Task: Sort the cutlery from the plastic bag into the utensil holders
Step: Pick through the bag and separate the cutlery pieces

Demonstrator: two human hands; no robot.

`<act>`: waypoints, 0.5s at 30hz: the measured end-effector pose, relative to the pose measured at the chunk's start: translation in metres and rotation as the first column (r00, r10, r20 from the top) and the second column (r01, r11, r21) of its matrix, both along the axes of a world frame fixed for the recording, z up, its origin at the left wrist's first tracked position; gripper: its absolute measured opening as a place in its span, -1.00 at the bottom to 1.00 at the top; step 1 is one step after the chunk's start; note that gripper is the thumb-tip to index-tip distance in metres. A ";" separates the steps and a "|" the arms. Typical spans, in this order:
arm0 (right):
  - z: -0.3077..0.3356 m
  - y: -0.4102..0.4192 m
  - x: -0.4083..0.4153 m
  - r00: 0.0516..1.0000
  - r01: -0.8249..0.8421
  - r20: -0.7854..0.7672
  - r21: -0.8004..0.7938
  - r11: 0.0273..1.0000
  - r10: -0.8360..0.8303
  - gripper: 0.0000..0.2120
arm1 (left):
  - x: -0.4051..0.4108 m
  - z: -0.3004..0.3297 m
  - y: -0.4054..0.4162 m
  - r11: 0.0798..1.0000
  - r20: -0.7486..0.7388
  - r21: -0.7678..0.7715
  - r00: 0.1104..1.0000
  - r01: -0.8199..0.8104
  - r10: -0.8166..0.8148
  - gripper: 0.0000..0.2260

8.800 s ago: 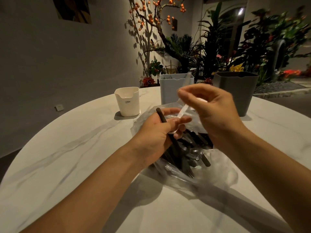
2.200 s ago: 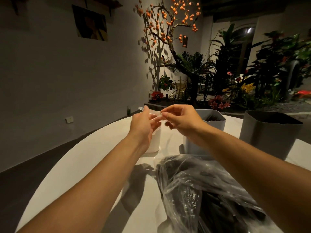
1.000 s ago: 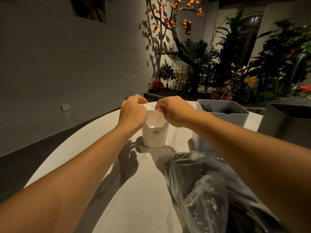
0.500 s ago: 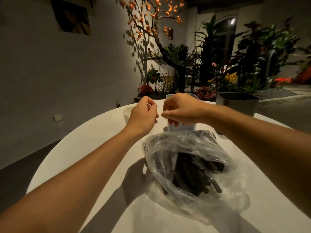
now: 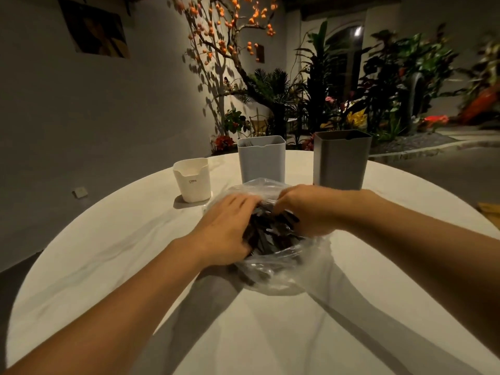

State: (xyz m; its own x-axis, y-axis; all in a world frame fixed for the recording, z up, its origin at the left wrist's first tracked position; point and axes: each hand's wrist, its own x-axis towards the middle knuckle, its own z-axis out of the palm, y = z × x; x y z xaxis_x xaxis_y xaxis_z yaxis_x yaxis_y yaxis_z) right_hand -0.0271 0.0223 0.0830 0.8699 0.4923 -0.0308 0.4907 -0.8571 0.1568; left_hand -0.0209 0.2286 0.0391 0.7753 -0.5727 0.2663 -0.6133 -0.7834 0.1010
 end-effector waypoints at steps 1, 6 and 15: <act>-0.006 0.003 -0.003 0.998 -0.064 0.008 0.045 0.997 0.064 -0.55 | 0.002 0.000 -0.002 0.999 -0.032 -0.039 0.999 0.011 -0.013 -0.27; -0.027 0.026 -0.008 0.967 -0.155 -0.169 0.205 0.966 0.191 -0.35 | 0.002 -0.007 -0.010 0.892 -0.074 -0.425 0.988 -0.152 0.133 -0.57; -0.060 0.016 0.007 0.888 -0.321 0.348 -0.001 0.947 0.301 -0.39 | 0.024 -0.030 0.013 0.951 0.080 -0.308 0.995 -0.040 0.067 -0.83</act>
State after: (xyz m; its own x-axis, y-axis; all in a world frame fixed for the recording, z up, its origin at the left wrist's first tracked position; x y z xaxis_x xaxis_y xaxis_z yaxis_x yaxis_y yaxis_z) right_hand -0.0196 0.0383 0.0230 0.6245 0.7317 0.2732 0.6589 -0.6813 0.3188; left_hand 0.0028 0.2421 0.0090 0.7680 -0.4113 0.4909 -0.5887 -0.7553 0.2881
